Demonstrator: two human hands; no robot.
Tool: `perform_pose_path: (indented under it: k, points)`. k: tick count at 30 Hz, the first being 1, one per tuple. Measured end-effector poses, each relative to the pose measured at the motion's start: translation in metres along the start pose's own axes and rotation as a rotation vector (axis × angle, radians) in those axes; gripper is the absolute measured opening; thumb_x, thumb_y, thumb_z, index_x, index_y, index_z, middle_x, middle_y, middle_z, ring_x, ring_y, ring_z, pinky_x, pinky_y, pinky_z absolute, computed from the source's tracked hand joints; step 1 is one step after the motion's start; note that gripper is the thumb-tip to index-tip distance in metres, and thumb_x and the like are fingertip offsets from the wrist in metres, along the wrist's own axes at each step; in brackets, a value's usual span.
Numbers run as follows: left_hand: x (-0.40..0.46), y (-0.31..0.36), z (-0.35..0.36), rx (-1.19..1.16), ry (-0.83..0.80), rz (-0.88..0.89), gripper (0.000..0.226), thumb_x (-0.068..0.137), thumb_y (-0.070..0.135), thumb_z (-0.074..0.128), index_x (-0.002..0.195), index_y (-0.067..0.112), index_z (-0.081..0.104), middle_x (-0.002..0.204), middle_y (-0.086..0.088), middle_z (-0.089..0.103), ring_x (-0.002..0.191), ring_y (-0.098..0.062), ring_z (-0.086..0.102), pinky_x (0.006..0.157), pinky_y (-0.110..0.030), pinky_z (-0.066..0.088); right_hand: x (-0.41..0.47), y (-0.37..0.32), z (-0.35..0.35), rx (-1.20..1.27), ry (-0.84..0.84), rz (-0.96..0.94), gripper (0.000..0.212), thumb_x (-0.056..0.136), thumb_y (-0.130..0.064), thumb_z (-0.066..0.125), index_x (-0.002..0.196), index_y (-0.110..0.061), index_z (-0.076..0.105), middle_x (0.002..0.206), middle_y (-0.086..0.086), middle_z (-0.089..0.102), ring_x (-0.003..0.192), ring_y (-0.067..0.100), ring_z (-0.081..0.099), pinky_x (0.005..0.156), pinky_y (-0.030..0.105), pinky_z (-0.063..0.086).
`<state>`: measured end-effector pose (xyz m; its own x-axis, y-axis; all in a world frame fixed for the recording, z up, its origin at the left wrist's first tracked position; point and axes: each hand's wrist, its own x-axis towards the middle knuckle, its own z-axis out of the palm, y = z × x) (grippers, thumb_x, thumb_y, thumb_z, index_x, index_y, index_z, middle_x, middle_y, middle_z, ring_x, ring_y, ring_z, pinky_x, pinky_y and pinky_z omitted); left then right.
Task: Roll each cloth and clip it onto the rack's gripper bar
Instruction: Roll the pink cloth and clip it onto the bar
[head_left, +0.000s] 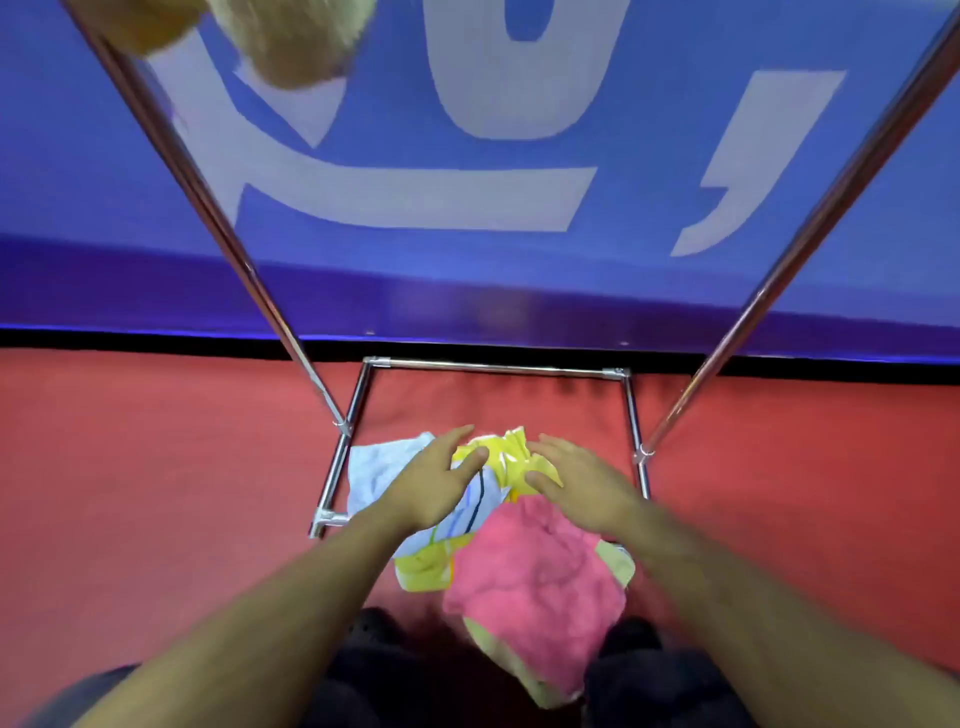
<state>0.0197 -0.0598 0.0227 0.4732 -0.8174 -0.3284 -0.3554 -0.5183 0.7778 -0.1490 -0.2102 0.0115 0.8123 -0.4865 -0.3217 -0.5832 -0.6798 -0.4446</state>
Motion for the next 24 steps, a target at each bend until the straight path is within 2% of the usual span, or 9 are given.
perform_pose_path:
  k: [3, 6, 9, 11, 13, 15, 18, 22, 24]
  points:
    - [0.013, -0.039, 0.036, 0.047, -0.089, -0.098, 0.040, 0.104, 0.039, 0.053, 0.140, 0.024, 0.050, 0.139, 0.003, 0.056, 0.134, -0.016, 0.049, 0.106, -0.023, 0.032, 0.007, 0.031, 0.051, 0.012, -0.141, 0.027, 0.050, 0.101, -0.040, 0.054, 0.149, -0.032, 0.045, 0.164, 0.000, 0.029, 0.150, 0.018, 0.031, 0.119, 0.029, 0.029]
    - [0.024, -0.074, 0.064, 0.056, -0.147, -0.235, 0.056, 0.103, 0.045, 0.052, 0.152, 0.018, 0.044, 0.154, 0.000, 0.047, 0.144, -0.019, 0.043, 0.116, -0.030, 0.030, 0.013, 0.059, 0.093, -0.044, -0.308, 0.018, 0.052, 0.102, -0.032, 0.053, 0.153, -0.025, 0.041, 0.167, 0.001, 0.024, 0.155, 0.017, 0.017, 0.119, 0.024, 0.017]
    - [0.028, -0.101, 0.081, 0.017, -0.188, -0.364, 0.057, 0.102, 0.053, 0.048, 0.149, 0.020, 0.049, 0.151, 0.001, 0.053, 0.138, -0.018, 0.050, 0.116, -0.032, 0.034, 0.024, 0.075, 0.126, -0.073, -0.412, 0.090, 0.053, 0.100, -0.031, 0.058, 0.151, -0.030, 0.044, 0.169, 0.009, 0.009, 0.156, 0.030, 0.008, 0.124, 0.036, 0.012]
    - [0.032, -0.118, 0.087, -0.025, -0.188, -0.445, 0.068, 0.093, 0.072, 0.047, 0.142, 0.025, 0.056, 0.141, 0.002, 0.062, 0.128, -0.021, 0.059, 0.114, -0.036, 0.040, 0.032, 0.080, 0.143, -0.075, -0.439, 0.136, 0.051, 0.098, -0.036, 0.059, 0.147, -0.035, 0.047, 0.169, 0.008, 0.009, 0.156, 0.035, 0.005, 0.124, 0.044, 0.010]
    - [0.037, -0.132, 0.089, -0.026, -0.170, -0.474, 0.078, 0.085, 0.082, 0.042, 0.133, 0.025, 0.061, 0.133, 0.001, 0.067, 0.122, -0.024, 0.063, 0.111, -0.040, 0.044, 0.036, 0.084, 0.156, -0.036, -0.426, 0.187, 0.047, 0.095, -0.039, 0.061, 0.141, -0.032, 0.055, 0.161, 0.006, 0.035, 0.151, 0.032, 0.024, 0.121, 0.039, 0.020]
    - [0.040, -0.136, 0.087, 0.008, -0.153, -0.473, 0.056, 0.100, 0.061, 0.043, 0.131, 0.018, 0.063, 0.130, -0.002, 0.066, 0.123, -0.023, 0.060, 0.105, -0.030, 0.040, 0.037, 0.088, 0.165, 0.081, -0.313, 0.233, 0.031, 0.091, -0.032, 0.067, 0.121, -0.026, 0.069, 0.134, 0.001, 0.062, 0.131, 0.025, 0.053, 0.110, 0.034, 0.039]
    - [0.045, -0.137, 0.085, 0.014, -0.130, -0.482, 0.040, 0.106, 0.043, 0.044, 0.128, 0.015, 0.064, 0.126, -0.004, 0.066, 0.123, -0.024, 0.058, 0.093, -0.027, 0.036, 0.034, 0.092, 0.165, 0.256, -0.136, 0.296, 0.010, 0.084, -0.014, 0.071, 0.087, -0.023, 0.075, 0.104, -0.004, 0.072, 0.102, 0.018, 0.068, 0.090, 0.030, 0.051]
    - [0.047, -0.121, 0.080, -0.015, -0.137, -0.448, 0.039, 0.107, 0.042, 0.043, 0.127, 0.016, 0.063, 0.117, 0.000, 0.064, 0.118, -0.022, 0.059, 0.094, -0.029, 0.037, 0.023, 0.089, 0.143, 0.368, -0.152, 0.309, 0.026, 0.088, -0.016, 0.074, 0.111, -0.022, 0.065, 0.086, -0.014, 0.057, 0.083, 0.013, 0.056, 0.073, 0.024, 0.039]
    - [0.045, -0.105, 0.076, -0.055, -0.159, -0.418, 0.035, 0.106, 0.047, 0.042, 0.116, 0.021, 0.065, 0.112, -0.002, 0.066, 0.114, -0.024, 0.062, 0.098, -0.036, 0.044, 0.017, 0.087, 0.128, 0.483, -0.211, 0.306, 0.039, 0.089, -0.013, 0.071, 0.125, -0.023, 0.059, 0.089, -0.009, 0.057, 0.082, 0.013, 0.055, 0.077, 0.027, 0.044]
